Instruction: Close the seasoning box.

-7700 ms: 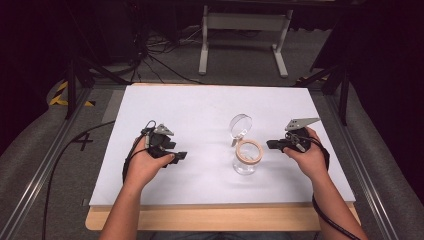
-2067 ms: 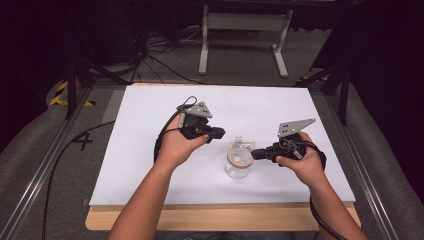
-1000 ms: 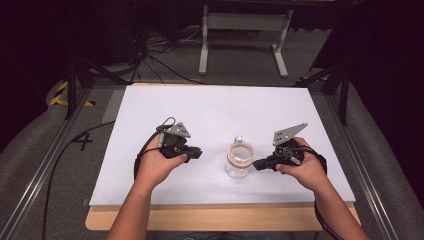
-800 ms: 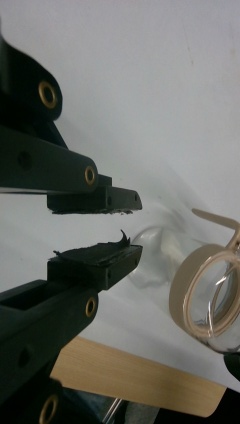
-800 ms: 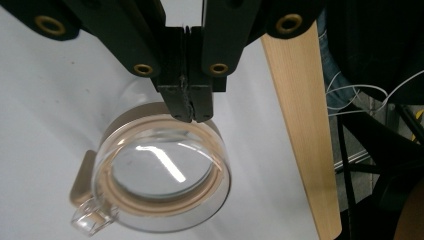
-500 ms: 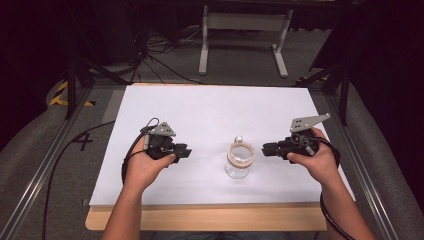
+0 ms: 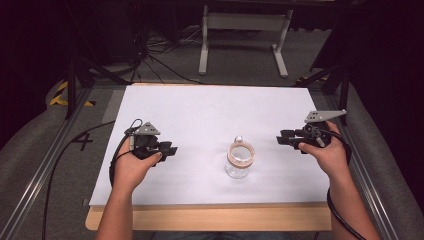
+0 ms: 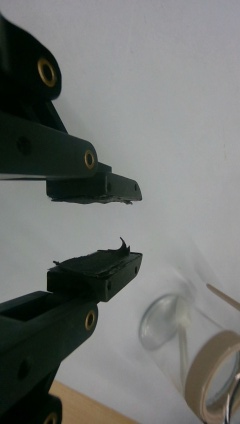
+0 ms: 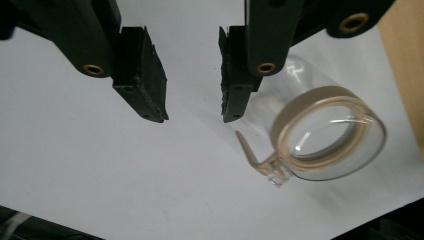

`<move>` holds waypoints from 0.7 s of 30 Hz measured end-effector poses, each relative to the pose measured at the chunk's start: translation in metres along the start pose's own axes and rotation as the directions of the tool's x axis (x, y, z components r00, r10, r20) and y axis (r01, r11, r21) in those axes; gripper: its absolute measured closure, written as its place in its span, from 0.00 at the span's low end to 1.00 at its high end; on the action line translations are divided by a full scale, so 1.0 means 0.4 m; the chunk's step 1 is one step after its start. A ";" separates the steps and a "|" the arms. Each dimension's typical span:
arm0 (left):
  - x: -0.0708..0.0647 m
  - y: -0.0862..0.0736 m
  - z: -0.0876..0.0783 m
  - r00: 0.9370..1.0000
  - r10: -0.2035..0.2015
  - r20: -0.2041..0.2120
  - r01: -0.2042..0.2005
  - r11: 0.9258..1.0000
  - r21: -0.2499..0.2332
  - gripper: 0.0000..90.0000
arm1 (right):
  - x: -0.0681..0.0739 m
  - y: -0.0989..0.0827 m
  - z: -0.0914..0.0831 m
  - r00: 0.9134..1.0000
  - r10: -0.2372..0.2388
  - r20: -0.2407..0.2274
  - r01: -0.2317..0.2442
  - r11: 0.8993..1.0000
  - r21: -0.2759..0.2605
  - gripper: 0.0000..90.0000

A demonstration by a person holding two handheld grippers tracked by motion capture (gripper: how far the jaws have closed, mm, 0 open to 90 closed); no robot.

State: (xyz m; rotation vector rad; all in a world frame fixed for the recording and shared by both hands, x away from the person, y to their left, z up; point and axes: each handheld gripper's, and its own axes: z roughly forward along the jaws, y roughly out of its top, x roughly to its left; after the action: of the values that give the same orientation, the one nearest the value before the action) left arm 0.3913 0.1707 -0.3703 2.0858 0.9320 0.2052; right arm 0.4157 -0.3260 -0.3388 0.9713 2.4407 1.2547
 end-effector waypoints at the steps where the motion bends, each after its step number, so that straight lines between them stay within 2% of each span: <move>1: 0.004 -0.003 0.003 1.000 -0.016 0.000 0.016 1.000 -0.003 0.73 | -0.009 -0.006 0.002 1.000 0.007 0.010 -0.007 1.000 0.001 0.67; 5: 0.019 -0.012 0.014 1.000 -0.027 0.000 0.027 1.000 -0.003 0.72 | -0.034 -0.023 0.008 0.999 0.021 0.036 -0.021 1.000 0.013 0.65; 7: 0.034 -0.021 0.025 1.000 -0.031 -0.004 0.031 1.000 -0.001 0.71 | -0.064 -0.049 0.021 0.997 0.047 0.053 -0.048 0.999 0.021 0.64; 8: 0.034 -0.021 0.025 1.000 -0.031 -0.004 0.031 1.000 -0.001 0.71 | -0.064 -0.049 0.021 0.997 0.047 0.053 -0.048 0.999 0.021 0.64; 9: 0.041 -0.023 0.029 1.000 -0.025 -0.008 0.025 1.000 0.001 0.71 | -0.079 -0.062 0.029 0.996 0.058 0.064 -0.060 0.998 0.025 0.63; 10: 0.044 -0.027 0.033 0.999 -0.036 -0.005 0.036 0.999 0.002 0.71 | -0.079 -0.062 0.029 0.996 0.058 0.064 -0.060 0.998 0.025 0.63; 11: 0.052 -0.035 0.042 0.999 -0.049 -0.006 0.049 0.999 0.003 0.70 | -0.097 -0.079 0.039 0.994 0.061 0.087 -0.064 0.997 0.037 0.63; 12: 0.052 -0.035 0.042 0.999 -0.049 -0.006 0.049 0.999 0.003 0.70 | -0.097 -0.079 0.039 0.994 0.061 0.087 -0.064 0.997 0.037 0.63; 16: 0.076 -0.053 0.069 0.998 -0.056 -0.013 0.056 0.998 0.016 0.69 | -0.136 -0.123 0.067 0.991 0.087 0.100 -0.093 0.994 0.056 0.62; 21: 0.093 -0.070 0.098 0.998 -0.061 -0.029 0.062 0.997 0.038 0.67 | -0.162 -0.162 0.098 0.990 0.057 0.128 -0.069 0.993 0.091 0.61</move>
State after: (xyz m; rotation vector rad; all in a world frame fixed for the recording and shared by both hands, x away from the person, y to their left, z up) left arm 0.4196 0.1826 -0.4228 2.0909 1.0226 0.1859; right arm 0.4539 -0.3701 -0.4197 1.1249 2.4090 1.0695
